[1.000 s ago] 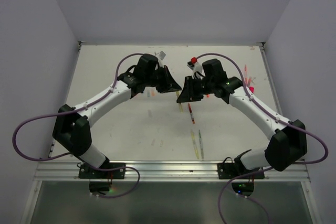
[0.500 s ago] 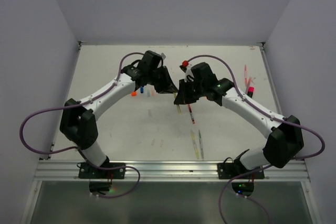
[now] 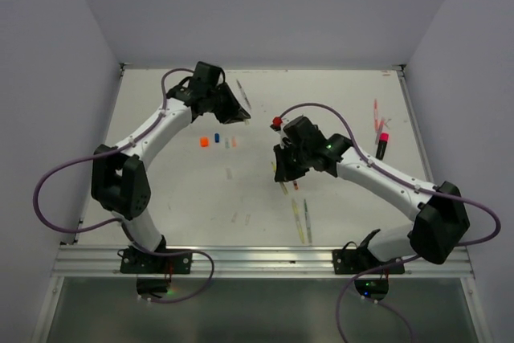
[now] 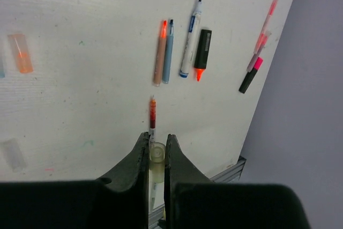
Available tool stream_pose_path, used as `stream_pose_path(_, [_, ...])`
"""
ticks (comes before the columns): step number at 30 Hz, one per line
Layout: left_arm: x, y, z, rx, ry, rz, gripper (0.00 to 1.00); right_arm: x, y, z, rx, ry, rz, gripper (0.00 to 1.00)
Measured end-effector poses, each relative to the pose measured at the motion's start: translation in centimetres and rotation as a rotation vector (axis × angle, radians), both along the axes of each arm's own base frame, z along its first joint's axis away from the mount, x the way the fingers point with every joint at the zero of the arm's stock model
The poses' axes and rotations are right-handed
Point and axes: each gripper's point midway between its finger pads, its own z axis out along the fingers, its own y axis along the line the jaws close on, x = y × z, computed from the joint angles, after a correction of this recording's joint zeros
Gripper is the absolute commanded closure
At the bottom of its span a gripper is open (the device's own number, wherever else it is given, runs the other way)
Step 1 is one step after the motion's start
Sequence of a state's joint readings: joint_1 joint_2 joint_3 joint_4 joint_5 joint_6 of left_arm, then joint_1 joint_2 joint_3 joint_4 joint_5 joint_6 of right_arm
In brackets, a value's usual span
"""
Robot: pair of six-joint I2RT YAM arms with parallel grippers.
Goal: Open the pen caps
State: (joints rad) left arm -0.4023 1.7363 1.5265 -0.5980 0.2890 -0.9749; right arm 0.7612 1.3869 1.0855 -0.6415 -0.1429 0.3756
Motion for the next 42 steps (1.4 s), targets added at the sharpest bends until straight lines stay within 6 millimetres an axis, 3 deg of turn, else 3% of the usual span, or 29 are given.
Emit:
stream_pose_path(2, [-0.7,0.0,-1.0,0.016,0.011,-0.019,1.0,0.7,-0.3,0.0,-0.004,0.008,-0.015,1.0])
stream_pose_path(5, [-2.3,0.4,-2.6,0.054,0.033,-0.047,1.0,3.2,-0.8,0.3,0.003,0.015,-0.063,1.0])
stream_pose_path(10, [-3.9,2.3,-3.6,0.147,0.024,-0.071,1.0,9.6,-2.5,0.0,0.013,0.028,-0.17,1.0])
stream_pose_path(14, [-4.0,3.8,-4.2,0.243,0.003,-0.085,1.0,13.0,-2.5,-0.5,0.01,0.032,-0.201,1.0])
stream_pose_path(20, [-2.9,6.8,-5.6,0.451,-0.015,-0.093,1.0,15.2,-2.0,-1.4,-0.017,0.031,-0.211,1.0])
stream_pose_path(26, [-1.8,8.9,-7.5,0.607,-0.013,-0.104,1.0,18.0,-3.9,-3.0,-0.133,-0.009,-0.246,1.0])
stream_pose_path(35, [-1.6,9.7,-8.4,0.664,-0.008,-0.121,1.0,22.2,-7.1,-6.9,-0.288,-0.018,-0.291,1.0])
stream_pose_path(42, [-1.4,10.0,-8.6,0.683,-0.011,-0.122,1.0,23.0,-7.5,-8.6,-0.337,-0.005,-0.287,0.99])
